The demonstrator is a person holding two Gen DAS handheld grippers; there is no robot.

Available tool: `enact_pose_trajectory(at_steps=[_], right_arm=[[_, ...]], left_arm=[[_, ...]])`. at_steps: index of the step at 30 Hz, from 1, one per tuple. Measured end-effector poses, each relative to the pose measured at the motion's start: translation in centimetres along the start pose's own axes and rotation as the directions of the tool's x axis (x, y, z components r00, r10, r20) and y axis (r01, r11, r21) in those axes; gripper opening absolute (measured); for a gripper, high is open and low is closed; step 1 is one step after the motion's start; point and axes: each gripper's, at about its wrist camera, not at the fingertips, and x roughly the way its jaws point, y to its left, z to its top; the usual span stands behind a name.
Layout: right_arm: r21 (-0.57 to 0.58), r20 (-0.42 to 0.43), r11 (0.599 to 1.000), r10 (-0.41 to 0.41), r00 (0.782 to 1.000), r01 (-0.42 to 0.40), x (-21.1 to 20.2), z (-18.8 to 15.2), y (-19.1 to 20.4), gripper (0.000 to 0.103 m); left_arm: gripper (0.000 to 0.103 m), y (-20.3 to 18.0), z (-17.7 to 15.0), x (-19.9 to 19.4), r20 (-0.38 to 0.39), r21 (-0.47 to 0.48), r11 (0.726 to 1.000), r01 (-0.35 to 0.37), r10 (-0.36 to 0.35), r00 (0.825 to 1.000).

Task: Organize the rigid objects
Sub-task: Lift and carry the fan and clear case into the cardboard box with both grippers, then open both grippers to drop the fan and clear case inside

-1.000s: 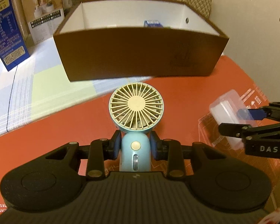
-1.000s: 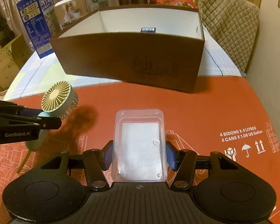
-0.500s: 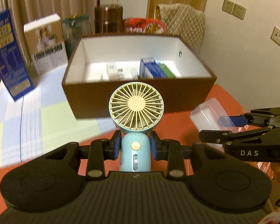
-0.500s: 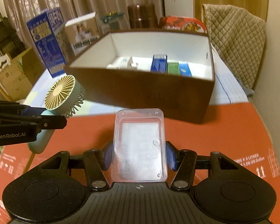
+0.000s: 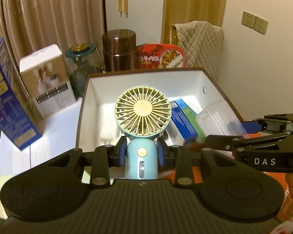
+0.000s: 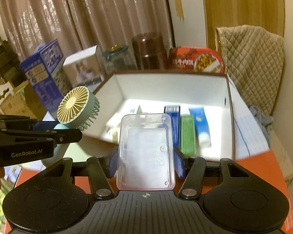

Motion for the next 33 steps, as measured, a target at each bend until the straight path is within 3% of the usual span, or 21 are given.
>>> enact_pose_trajectory(at_steps=[8,18,27,33], right_arm=[[0.028,-0.017,1.0,-0.006,1.0,0.007,5.4,3.7,-0.4,0.053],[0.044,-0.124,0.998,-0.03,0.992,0.036,12.9,4.4,-0.7,0.053],[0.035,-0.158,0.998,-0.053,0.986,0.059,16.1,4.4,-0.9,0.053],[0.067,-0.164,0.997,-0.03,0.986,0.041,16.7,4.3,-1.5,0.055]], left_arm=[[0.028,2.5,3.3,5.3,-0.046,0.005,0.999,-0.037,0.038,0.998],[0.028,5.1,4.0,12.4,-0.156,0.001,0.997,-0.072,0.071,0.985],[0.028,5.9,3.9,15.5,-0.195,-0.01,0.998,-0.061,0.058,0.979],[0.042,6.1,4.4,14.9,-0.161,0.007,0.998,-0.059,0.059,0.985]])
